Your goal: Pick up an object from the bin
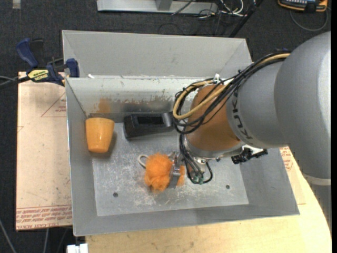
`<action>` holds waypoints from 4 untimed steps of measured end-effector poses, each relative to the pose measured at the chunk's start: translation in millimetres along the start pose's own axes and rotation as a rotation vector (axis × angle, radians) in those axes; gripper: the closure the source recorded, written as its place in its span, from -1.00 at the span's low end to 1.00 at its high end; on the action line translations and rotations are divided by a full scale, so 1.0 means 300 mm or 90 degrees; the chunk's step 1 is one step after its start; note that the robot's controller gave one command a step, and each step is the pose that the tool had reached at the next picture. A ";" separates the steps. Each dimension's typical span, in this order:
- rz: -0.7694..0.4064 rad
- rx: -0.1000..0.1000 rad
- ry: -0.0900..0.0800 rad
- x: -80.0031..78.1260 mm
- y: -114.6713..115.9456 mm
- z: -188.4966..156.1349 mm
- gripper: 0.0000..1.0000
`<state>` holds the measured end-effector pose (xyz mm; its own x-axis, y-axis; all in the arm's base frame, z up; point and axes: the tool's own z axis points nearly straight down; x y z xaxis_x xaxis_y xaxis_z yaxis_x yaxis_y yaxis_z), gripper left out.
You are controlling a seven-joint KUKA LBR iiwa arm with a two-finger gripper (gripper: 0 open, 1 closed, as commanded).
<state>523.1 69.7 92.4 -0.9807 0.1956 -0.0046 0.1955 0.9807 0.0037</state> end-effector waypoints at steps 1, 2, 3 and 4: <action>0.000 0.000 0.000 0.001 0.000 0.000 1.00; -0.031 0.000 -0.001 -0.011 0.013 -0.348 1.00; -0.031 0.000 -0.001 -0.011 0.013 -0.348 1.00; -0.067 -0.001 -0.004 -0.049 -0.018 -0.814 1.00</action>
Offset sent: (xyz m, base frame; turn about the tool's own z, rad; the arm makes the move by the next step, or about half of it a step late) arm 0.0030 0.0025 0.1046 -0.0474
